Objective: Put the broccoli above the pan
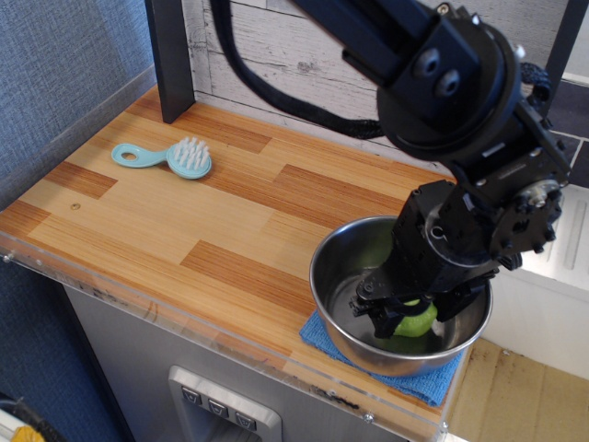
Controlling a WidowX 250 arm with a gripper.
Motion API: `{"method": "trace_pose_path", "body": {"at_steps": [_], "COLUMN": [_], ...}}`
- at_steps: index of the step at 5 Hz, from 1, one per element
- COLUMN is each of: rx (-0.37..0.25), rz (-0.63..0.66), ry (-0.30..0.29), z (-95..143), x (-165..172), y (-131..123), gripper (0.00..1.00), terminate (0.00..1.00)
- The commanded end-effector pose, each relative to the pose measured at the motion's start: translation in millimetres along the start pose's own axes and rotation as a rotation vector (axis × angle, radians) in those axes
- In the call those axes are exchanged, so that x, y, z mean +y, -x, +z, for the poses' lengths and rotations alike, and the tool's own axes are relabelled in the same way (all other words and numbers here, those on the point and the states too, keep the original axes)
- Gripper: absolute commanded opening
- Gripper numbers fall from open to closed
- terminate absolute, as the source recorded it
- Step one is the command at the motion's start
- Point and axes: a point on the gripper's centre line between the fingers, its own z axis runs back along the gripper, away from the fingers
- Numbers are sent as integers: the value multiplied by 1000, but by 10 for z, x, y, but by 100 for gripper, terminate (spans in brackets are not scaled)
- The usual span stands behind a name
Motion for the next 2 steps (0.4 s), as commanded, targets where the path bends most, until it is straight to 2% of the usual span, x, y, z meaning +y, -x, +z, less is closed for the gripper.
{"method": "trace_pose_path", "body": {"at_steps": [1, 2], "rx": [-30, -68], "rz": [-3, -11], "ry": [7, 10], "z": [87, 214], "x": [44, 34], "y": [-28, -107], "gripper": [0, 0], "terminate": [0, 0]}}
